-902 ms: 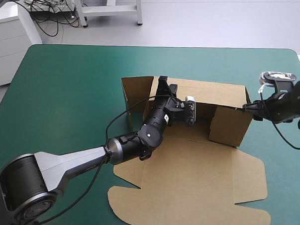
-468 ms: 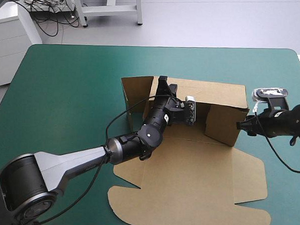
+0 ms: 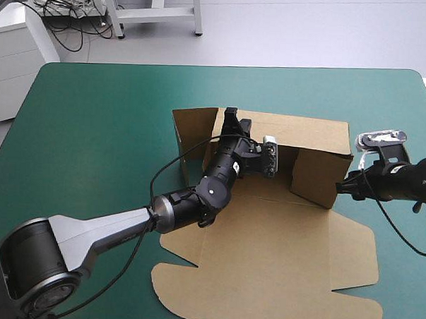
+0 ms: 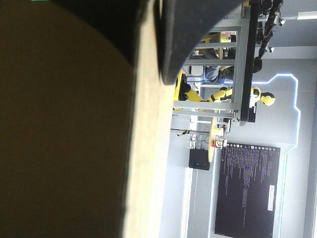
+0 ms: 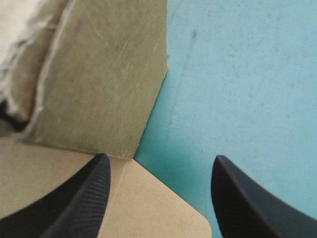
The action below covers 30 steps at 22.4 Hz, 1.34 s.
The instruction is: Fold the box
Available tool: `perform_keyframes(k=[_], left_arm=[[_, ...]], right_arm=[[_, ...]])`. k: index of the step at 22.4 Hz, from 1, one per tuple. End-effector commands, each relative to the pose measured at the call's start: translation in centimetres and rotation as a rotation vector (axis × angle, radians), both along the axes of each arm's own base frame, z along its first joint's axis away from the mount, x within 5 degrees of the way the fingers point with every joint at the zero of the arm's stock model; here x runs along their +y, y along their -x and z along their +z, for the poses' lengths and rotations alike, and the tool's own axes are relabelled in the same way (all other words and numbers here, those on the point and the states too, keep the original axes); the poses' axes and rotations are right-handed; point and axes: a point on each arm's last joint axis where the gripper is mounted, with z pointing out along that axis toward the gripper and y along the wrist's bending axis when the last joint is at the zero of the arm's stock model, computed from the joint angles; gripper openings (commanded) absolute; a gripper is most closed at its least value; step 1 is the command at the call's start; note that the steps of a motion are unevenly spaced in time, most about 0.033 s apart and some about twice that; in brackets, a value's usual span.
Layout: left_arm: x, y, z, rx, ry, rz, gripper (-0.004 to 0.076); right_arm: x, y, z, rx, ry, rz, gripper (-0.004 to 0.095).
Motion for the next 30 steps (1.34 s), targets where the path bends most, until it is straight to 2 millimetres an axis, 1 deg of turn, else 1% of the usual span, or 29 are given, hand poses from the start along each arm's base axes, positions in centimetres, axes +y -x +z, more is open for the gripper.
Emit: perform_keyframes(k=[1,7,12,13,15,17,20,27,30], left_arm=[[0.7,0.0,2.7,-0.079,0.050,0.022,-0.0010],[0.7,0.0,2.7,-0.079,0.050,0.022,-0.0010],[0.7,0.0,2.7,-0.079,0.050,0.022,-0.0010],[0.7,0.0,2.7,-0.079,0.050,0.022,-0.0010],[0.7,0.0,2.7,-0.079,0.050,0.022,-0.0010],[0.7,0.0,2.7,-0.079,0.050,0.022,-0.0010],[0.7,0.0,2.7,-0.079,0.050,0.022,-0.0010],[0.7,0.0,2.7,-0.079,0.050,0.022,-0.0010],[0.7,0.0,2.7,-0.080,0.047,0.022,-0.0010]], right_arm=[[-0.1,0.4,1.7,-0.072,0.018,0.008,0.0552],[-0.2,0.2,1.7,-0.083,0.028,0.013,0.0552],[0.1,-0.7,2.0,-0.173,0.008,0.042,0.0552],[0.3,-1.0,1.8,-0.182,-0.001,0.059,0.0552],[0.9,-2.0,0.9,-0.159,-0.052,0.132,0.0552],[1.4,-2.3,0.8,-0.185,-0.083,0.188,0.0552],[1.9,-2.7,1.4,-0.249,-0.157,0.193,0.0552],[2.0,-2.8,1.5,-0.256,-0.174,0.189,0.0552],[2.1,-3.1,1.3,-0.257,-0.222,0.170,0.0552]])
